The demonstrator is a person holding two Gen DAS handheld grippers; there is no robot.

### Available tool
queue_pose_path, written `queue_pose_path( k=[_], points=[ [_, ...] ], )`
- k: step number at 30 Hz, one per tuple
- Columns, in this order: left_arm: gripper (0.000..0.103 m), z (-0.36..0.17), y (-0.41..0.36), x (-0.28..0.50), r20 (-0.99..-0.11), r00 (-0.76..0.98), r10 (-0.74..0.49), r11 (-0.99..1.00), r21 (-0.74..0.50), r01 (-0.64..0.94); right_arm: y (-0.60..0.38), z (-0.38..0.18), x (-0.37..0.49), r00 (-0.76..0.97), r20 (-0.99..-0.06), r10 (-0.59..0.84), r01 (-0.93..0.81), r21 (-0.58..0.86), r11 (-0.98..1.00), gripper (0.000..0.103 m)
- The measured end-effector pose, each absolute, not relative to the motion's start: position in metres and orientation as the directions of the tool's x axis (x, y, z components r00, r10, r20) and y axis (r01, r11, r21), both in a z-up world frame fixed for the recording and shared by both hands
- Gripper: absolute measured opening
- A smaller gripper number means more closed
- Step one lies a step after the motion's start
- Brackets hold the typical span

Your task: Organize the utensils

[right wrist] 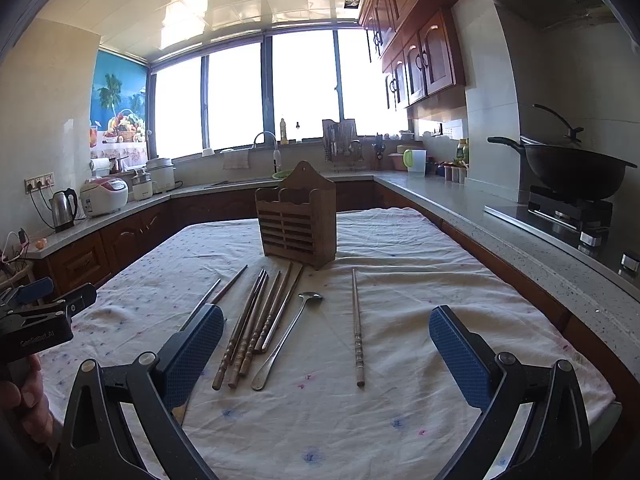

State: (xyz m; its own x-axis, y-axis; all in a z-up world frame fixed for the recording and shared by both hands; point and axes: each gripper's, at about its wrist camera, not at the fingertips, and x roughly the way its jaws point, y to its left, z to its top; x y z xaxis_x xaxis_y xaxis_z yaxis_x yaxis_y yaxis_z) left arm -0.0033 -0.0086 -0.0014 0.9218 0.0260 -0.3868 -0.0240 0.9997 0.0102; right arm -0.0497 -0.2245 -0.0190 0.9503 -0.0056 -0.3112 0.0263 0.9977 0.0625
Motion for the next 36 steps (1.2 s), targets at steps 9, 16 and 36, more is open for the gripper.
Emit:
queue_pose_path(
  k=[9, 16, 36],
  points=[
    [0.103, 0.0, -0.004, -0.003, -0.386, 0.923, 0.015, 1.0, -0.011, -0.021, -0.213, -0.016, -0.05, 0.95, -0.312, 0.005, 0.008, 0.04, 0.999, 0.103],
    [0.103, 0.002, -0.005, -0.007, -0.371, 0.929, 0.008, 1.0, -0.009, -0.012, -0.208, -0.014, -0.05, 0.951, -0.309, 0.011, -0.001, 0.033, 0.999, 0.103],
    [0.103, 0.004, -0.003, -0.009, -0.368, 0.93, 0.005, 1.0, -0.02, -0.013, -0.206, -0.01, -0.052, 0.953, -0.301, 0.014, -0.004, 0.035, 0.999, 0.103]
  ],
)
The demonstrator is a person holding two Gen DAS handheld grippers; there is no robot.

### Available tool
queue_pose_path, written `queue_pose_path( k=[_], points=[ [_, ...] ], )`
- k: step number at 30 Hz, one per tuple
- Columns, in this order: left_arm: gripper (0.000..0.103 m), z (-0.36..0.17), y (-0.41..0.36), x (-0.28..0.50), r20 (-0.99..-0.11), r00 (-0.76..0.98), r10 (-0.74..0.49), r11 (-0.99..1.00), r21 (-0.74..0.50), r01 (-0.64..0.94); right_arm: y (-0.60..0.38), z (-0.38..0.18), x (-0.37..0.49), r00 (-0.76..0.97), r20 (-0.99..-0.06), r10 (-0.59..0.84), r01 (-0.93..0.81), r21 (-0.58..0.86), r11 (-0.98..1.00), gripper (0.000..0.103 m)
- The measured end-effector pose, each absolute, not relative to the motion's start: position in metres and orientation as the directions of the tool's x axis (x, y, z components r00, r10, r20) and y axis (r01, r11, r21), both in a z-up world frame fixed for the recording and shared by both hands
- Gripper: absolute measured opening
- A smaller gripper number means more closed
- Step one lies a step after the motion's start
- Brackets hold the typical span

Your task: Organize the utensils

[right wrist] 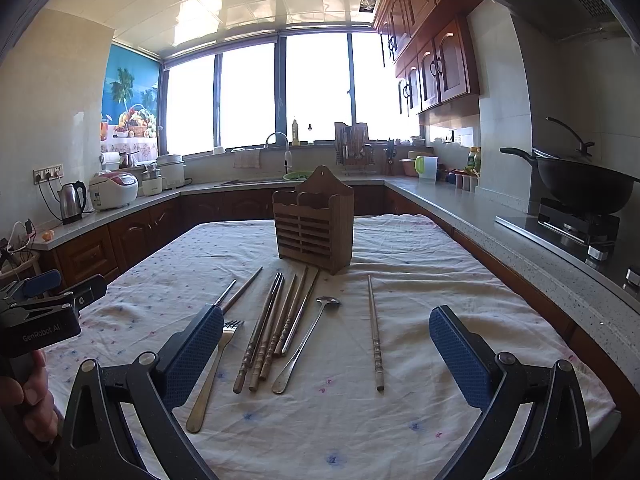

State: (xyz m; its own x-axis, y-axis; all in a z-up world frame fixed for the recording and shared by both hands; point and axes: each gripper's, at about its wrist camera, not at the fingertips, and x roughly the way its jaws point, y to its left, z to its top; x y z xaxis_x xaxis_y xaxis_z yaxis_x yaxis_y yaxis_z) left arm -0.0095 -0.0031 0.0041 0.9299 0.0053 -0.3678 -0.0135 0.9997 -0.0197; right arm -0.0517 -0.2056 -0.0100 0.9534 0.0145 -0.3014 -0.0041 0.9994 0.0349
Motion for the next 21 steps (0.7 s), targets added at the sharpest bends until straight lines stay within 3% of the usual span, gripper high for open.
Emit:
queue_pose_path(
  k=[14, 21],
  points=[
    [0.103, 0.005, -0.003, -0.006, -0.381, 0.925, 0.001, 1.0, -0.027, -0.012, -0.205, -0.009, -0.051, 0.953, -0.303, 0.019, -0.007, 0.04, 0.999, 0.103],
    [0.103, 0.003, 0.0, 0.008, -0.432, 0.901, -0.027, 0.999, -0.051, 0.005, -0.211, -0.007, -0.044, 0.946, -0.322, 0.029, -0.008, 0.066, 0.998, 0.103]
  ],
)
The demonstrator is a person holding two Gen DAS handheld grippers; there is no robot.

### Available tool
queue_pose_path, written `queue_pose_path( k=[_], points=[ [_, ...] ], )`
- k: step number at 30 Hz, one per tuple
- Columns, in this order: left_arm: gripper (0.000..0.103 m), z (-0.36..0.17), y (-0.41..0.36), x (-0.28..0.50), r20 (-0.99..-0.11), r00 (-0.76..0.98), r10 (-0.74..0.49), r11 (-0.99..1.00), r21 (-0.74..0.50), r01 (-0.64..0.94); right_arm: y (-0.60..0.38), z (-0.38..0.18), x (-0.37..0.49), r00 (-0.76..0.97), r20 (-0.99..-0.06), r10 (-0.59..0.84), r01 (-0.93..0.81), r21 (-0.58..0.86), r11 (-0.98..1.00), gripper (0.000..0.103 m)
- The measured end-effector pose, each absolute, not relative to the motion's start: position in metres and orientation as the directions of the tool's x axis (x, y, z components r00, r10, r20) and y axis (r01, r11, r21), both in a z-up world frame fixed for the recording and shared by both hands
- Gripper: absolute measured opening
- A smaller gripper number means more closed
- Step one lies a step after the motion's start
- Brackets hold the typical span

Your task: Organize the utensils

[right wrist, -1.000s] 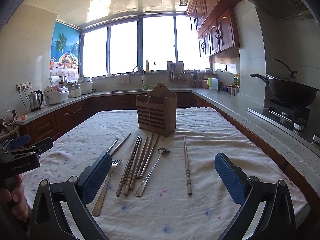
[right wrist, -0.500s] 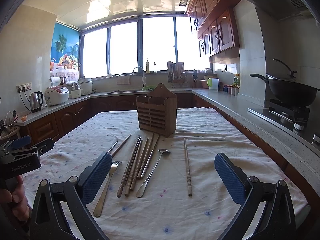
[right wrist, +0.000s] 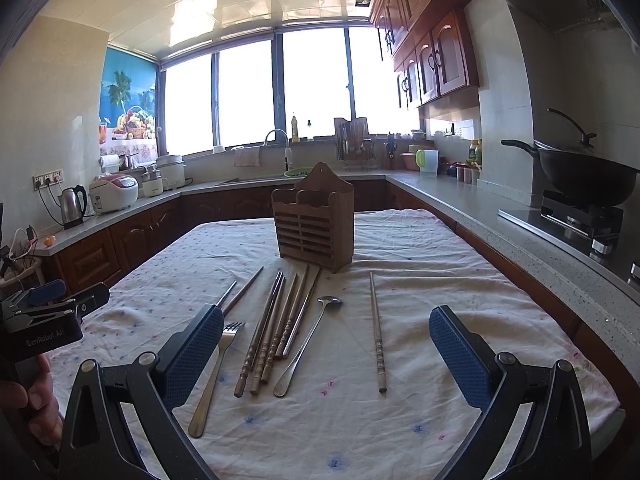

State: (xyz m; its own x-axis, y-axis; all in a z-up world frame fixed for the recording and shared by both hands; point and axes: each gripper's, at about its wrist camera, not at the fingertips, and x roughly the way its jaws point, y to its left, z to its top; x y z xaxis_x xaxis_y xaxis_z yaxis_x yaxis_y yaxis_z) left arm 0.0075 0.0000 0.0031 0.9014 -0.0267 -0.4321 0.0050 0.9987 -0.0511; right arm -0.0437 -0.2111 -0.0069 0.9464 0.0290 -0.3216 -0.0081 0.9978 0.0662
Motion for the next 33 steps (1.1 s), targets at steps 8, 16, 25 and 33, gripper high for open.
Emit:
queue_pose_path(
  k=[8, 16, 25, 33],
  points=[
    [0.103, -0.003, -0.005, 0.037, -0.528, 0.847, -0.063, 0.997, -0.06, 0.037, -0.221, -0.004, -0.027, 0.93, -0.366, 0.033, -0.001, 0.088, 0.996, 0.103],
    [0.099, -0.004, -0.023, 0.075, -0.619, 0.763, -0.188, 0.982, -0.114, 0.15, -0.228, -0.007, 0.01, 0.884, -0.457, 0.092, -0.034, 0.133, 0.991, 0.102],
    [0.065, -0.026, -0.055, 0.098, -0.717, 0.605, -0.347, 0.935, -0.217, 0.28, -0.239, -0.025, 0.059, 0.8, -0.567, 0.196, -0.048, 0.265, 0.963, 0.078],
    [0.045, -0.044, -0.072, 0.122, -0.781, 0.479, -0.401, 0.909, -0.274, 0.314, -0.244, -0.046, 0.096, 0.716, -0.648, 0.26, -0.039, 0.335, 0.941, 0.053]
  ],
)
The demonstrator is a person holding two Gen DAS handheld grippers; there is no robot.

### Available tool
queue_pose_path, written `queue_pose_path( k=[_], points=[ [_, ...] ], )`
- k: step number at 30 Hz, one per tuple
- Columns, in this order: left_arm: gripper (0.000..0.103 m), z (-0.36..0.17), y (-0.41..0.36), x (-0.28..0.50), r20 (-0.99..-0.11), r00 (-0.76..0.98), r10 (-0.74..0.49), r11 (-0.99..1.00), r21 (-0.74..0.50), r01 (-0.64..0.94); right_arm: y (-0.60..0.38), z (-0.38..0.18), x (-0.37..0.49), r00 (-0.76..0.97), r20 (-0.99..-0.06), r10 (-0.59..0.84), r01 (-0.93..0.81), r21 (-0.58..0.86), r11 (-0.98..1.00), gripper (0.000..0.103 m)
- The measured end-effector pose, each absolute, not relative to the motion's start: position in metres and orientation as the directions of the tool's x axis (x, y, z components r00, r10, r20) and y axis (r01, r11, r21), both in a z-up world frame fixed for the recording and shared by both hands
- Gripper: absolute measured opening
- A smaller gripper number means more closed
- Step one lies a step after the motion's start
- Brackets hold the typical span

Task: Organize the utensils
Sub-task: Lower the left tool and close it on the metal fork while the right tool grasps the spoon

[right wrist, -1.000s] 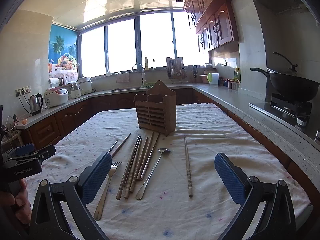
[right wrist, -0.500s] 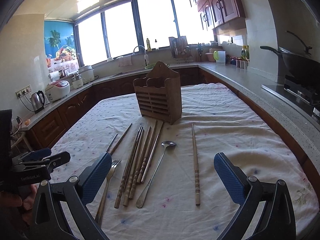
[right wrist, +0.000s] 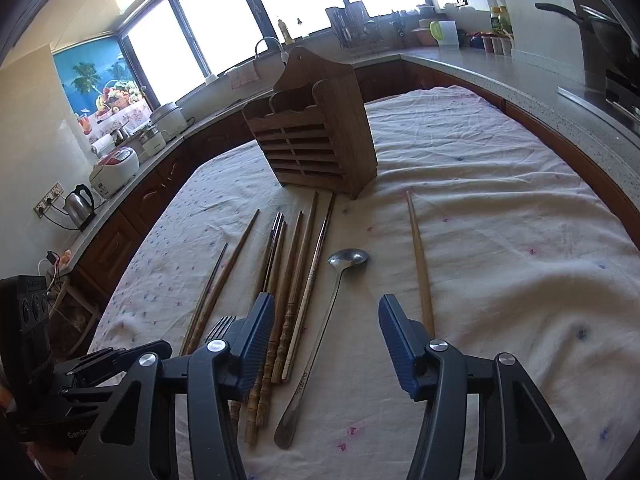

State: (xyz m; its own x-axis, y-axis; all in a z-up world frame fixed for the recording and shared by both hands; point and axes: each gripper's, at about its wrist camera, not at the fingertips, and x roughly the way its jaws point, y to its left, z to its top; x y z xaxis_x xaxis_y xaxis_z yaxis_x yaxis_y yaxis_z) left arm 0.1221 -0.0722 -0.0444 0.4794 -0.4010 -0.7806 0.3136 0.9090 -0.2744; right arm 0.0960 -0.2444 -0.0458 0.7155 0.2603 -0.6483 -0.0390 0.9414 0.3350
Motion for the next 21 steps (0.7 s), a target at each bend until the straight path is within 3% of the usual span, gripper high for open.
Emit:
queue_pose_path(
  k=[2, 7, 15, 17, 19, 21],
  points=[
    [0.038, -0.049, -0.076, 0.128, -0.795, 0.454, -0.403, 0.907, -0.279, 0.316, -0.245, -0.051, 0.105, 0.696, -0.666, 0.269, -0.036, 0.342, 0.939, 0.051],
    [0.031, -0.061, -0.08, 0.14, -0.82, 0.395, -0.414, 0.901, -0.306, 0.309, -0.246, -0.064, 0.126, 0.641, -0.705, 0.304, -0.031, 0.372, 0.928, 0.042],
    [0.026, -0.063, -0.075, 0.157, -0.811, 0.372, -0.452, 0.883, -0.35, 0.312, -0.254, -0.085, 0.156, 0.582, -0.722, 0.375, -0.015, 0.451, 0.892, 0.037],
    [0.025, -0.063, -0.074, 0.16, -0.806, 0.372, -0.461, 0.879, -0.357, 0.315, -0.255, -0.086, 0.162, 0.577, -0.721, 0.383, -0.013, 0.461, 0.887, 0.028],
    [0.021, -0.063, -0.073, 0.162, -0.802, 0.376, -0.465, 0.878, -0.361, 0.314, -0.255, -0.09, 0.167, 0.559, -0.73, 0.393, -0.011, 0.468, 0.884, 0.006],
    [0.012, -0.064, -0.072, 0.162, -0.799, 0.37, -0.474, 0.873, -0.373, 0.315, -0.255, -0.089, 0.167, 0.561, -0.722, 0.406, -0.017, 0.48, 0.877, 0.005]
  ],
)
